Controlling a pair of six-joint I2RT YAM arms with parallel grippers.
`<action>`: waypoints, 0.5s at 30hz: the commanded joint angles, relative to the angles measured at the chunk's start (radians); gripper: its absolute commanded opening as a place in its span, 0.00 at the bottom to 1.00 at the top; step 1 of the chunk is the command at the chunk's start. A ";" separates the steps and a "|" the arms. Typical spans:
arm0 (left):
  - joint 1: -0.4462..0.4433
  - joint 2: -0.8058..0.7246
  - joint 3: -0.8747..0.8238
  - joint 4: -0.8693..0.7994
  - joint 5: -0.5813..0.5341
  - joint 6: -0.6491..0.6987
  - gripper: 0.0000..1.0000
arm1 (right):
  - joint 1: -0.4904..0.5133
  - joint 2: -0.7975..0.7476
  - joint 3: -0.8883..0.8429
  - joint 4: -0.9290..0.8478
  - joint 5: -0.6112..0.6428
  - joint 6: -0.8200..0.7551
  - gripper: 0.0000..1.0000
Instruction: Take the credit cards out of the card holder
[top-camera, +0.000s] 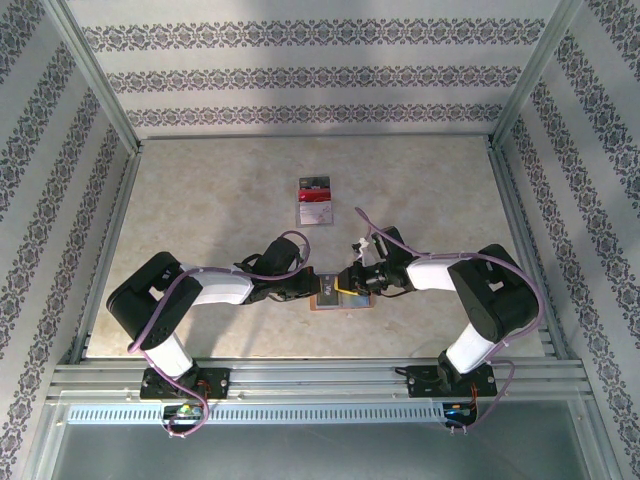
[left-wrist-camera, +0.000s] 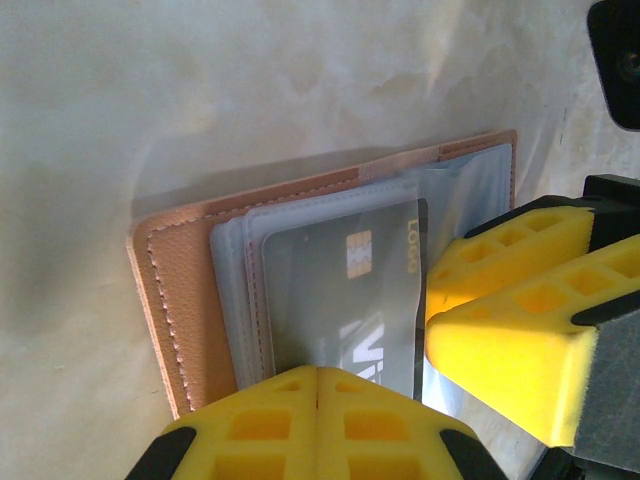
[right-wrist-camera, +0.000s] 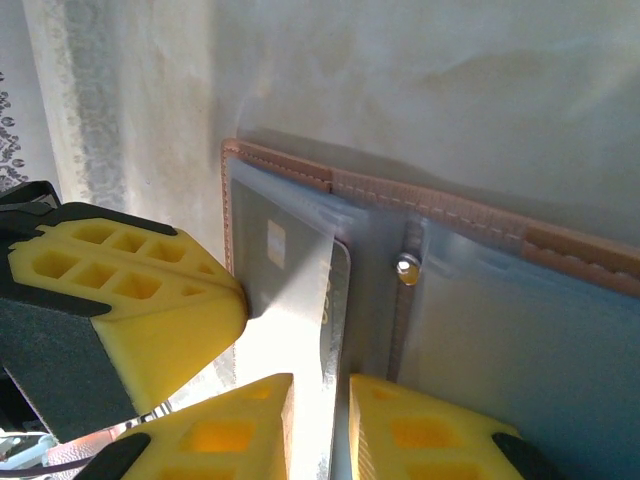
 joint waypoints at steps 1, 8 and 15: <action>0.008 0.065 -0.032 -0.165 -0.081 0.025 0.00 | 0.011 0.019 -0.001 0.034 -0.007 0.005 0.21; 0.008 0.075 -0.028 -0.167 -0.078 0.025 0.00 | 0.008 0.023 -0.024 0.104 -0.041 0.029 0.19; 0.008 0.076 -0.027 -0.167 -0.078 0.024 0.00 | 0.002 0.011 -0.040 0.130 -0.056 0.037 0.19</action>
